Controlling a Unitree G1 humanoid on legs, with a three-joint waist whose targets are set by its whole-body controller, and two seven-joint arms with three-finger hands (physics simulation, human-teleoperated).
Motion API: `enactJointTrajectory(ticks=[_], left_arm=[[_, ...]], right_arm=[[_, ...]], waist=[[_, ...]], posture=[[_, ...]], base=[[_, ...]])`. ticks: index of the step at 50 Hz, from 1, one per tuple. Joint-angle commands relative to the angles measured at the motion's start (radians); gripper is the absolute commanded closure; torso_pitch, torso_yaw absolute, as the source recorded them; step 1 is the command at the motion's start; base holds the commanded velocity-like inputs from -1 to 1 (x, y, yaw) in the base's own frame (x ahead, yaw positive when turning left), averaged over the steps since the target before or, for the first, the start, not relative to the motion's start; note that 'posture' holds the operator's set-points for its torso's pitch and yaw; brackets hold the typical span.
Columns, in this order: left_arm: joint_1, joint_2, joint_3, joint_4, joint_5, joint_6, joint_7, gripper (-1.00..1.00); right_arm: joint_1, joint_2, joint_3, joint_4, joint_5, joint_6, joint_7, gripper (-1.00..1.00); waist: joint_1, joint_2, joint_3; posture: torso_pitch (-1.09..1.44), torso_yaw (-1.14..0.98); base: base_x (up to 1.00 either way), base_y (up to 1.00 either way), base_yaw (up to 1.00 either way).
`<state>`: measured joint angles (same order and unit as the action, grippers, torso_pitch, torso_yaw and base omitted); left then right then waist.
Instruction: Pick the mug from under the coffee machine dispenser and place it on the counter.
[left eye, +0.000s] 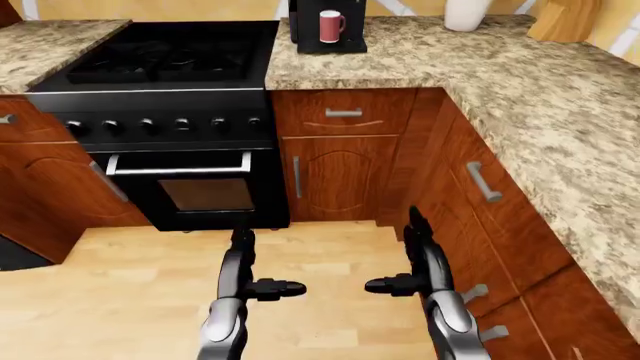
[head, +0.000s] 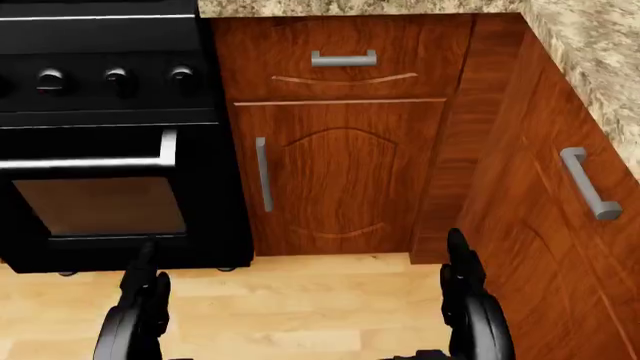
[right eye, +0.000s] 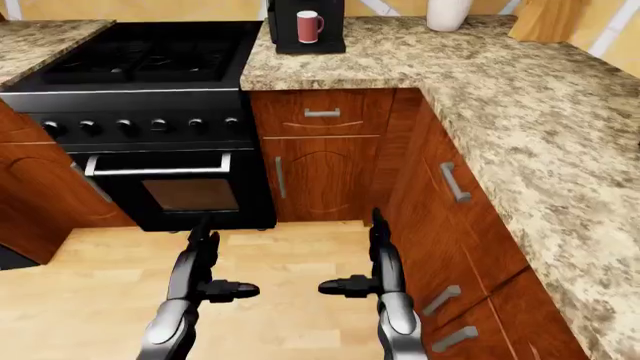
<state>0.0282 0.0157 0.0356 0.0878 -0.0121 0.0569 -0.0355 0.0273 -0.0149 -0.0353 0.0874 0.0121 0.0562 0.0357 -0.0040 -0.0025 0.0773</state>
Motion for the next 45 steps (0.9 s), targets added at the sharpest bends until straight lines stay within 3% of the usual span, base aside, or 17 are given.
enactJointTrajectory(ticks=[1,3,4,5,7,8,9,12,14,16,28,45], left_arm=[[-0.038,0.016,0.003,-0.068,0.030,-0.086,0.008,-1.00],[-0.052,0.018,0.015,-0.052,0.053,-0.094,0.035,-1.00],[-0.057,0.016,0.022,-0.041,0.049,-0.092,0.041,-1.00],[-0.062,0.013,0.031,-0.039,0.040,-0.091,0.055,-1.00],[-0.072,0.011,0.043,-0.041,0.016,-0.070,0.080,-1.00],[-0.067,0.016,0.032,-0.054,0.013,-0.057,0.059,-1.00],[-0.063,0.031,0.011,-0.054,0.067,-0.096,0.051,-1.00],[-0.071,0.025,0.020,-0.047,0.085,-0.150,0.066,-1.00],[-0.069,0.030,0.023,-0.067,0.103,-0.136,0.059,-1.00],[-0.066,0.023,0.036,-0.137,0.017,-0.046,0.008,-1.00],[-0.095,0.049,0.063,-0.296,0.053,-0.012,-0.012,-1.00],[-0.272,0.126,0.143,-0.621,0.050,0.271,-0.038,-1.00]], right_arm=[[-0.046,-0.010,-0.007,-0.073,-0.012,-0.062,-0.013,-1.00],[-0.048,-0.011,-0.001,-0.071,-0.036,-0.061,-0.022,-1.00],[-0.053,-0.010,-0.001,-0.071,-0.042,-0.055,-0.027,-1.00],[-0.070,-0.006,-0.009,-0.058,-0.048,-0.068,-0.053,-1.00],[-0.074,-0.006,-0.013,-0.109,-0.015,-0.034,-0.047,-1.00],[-0.076,-0.007,-0.014,-0.115,-0.009,-0.034,-0.044,-1.00],[-0.081,-0.010,-0.016,-0.117,-0.020,-0.065,-0.052,-1.00],[-0.118,-0.019,-0.037,-0.072,-0.024,-0.131,-0.086,-1.00],[-0.115,-0.024,-0.036,-0.097,-0.022,-0.093,-0.085,-1.00],[-0.116,-0.034,-0.032,-0.147,-0.024,-0.057,-0.061,-1.00],[-0.163,-0.049,-0.057,-0.267,0.001,0.012,0.004,-1.00],[-0.378,-0.146,-0.137,-0.431,0.070,0.216,-0.012,-1.00]], waist=[[-0.002,-0.008,-0.001],[0.008,-0.001,-0.062],[0.008,-0.002,-0.051],[0.008,-0.006,-0.016],[0.007,-0.007,-0.071],[0.007,-0.007,-0.078],[0.008,-0.005,-0.076],[0.008,-0.003,-0.078],[0.007,-0.003,-0.083],[0.008,-0.004,-0.087],[0.007,-0.002,-0.094],[0.007,-0.002,-0.079]], posture=[[0.00,0.00],[0.00,0.00],[0.00,0.00],[0.00,0.00],[0.00,0.00],[0.00,0.00],[0.00,0.00],[0.00,0.00],[0.00,0.00],[0.00,0.00],[0.00,0.00],[0.00,0.00]], base=[[0.00,0.00,0.00],[0.00,0.00,0.00],[0.00,0.00,0.00],[0.00,0.00,0.00],[0.00,0.00,0.00],[0.00,0.00,0.00],[0.00,0.00,0.00],[0.00,0.00,0.00],[0.00,0.00,0.00],[0.00,0.00,0.00],[0.00,0.00,0.00],[0.00,0.00,0.00]])
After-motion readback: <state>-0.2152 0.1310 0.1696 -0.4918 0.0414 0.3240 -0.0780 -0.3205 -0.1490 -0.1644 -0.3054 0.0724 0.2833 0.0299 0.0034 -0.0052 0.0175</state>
